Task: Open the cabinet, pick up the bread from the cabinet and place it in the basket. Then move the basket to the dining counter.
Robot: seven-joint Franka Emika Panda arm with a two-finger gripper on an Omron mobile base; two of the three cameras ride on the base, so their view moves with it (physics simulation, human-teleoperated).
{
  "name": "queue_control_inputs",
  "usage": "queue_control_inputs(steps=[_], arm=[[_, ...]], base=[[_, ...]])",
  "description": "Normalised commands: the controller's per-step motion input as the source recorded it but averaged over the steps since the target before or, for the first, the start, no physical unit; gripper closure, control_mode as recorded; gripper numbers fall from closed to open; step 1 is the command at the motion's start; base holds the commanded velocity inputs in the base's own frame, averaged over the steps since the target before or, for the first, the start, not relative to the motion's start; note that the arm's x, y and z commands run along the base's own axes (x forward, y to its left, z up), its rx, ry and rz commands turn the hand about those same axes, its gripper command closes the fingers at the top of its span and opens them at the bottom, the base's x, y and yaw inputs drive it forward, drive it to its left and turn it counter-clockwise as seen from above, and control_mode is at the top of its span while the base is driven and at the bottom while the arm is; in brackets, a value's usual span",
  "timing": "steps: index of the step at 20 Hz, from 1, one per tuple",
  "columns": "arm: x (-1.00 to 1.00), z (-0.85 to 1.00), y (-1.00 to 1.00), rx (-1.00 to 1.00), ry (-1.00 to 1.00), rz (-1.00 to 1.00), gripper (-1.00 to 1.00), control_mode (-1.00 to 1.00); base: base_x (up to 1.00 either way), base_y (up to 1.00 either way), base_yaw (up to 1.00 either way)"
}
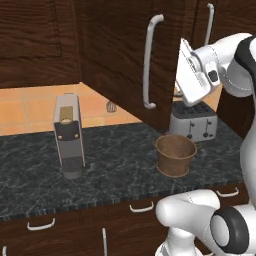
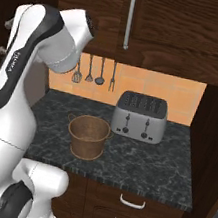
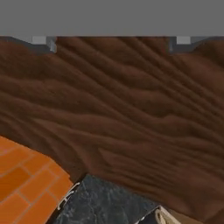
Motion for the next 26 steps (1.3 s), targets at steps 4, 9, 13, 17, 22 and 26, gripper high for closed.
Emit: queue_control_inputs(steps=[4, 9, 13, 17, 22, 26], arm=[[-0.33, -0.24, 1.0, 0.0, 0.0, 0.19, -1.0, -1.0], [-0.03, -0.41, 0.98, 0.0, -0.01, -0.03, -1.0, -1.0], [0.0, -0.16, 0.18, 0.0, -0.01, -0.02, -1.0, -1.0], [0.15, -0.28, -0.9, 0.0, -0.02, 0.01, -1.0, -1.0], [0.46, -0.51, -1.0, -0.03, -0.25, 0.08, -1.0, -1.0], [-0.03, -0.66, -0.75, -0.38, -0.46, 0.14, -1.0, -1.0]], base=[[0.0, 0.0, 0.0], [0.0, 0.0, 0.0], [0.0, 0.0, 0.0], [0.0, 0.0, 0.0], [0.0, 0.0, 0.0], [0.0, 0.0, 0.0]])
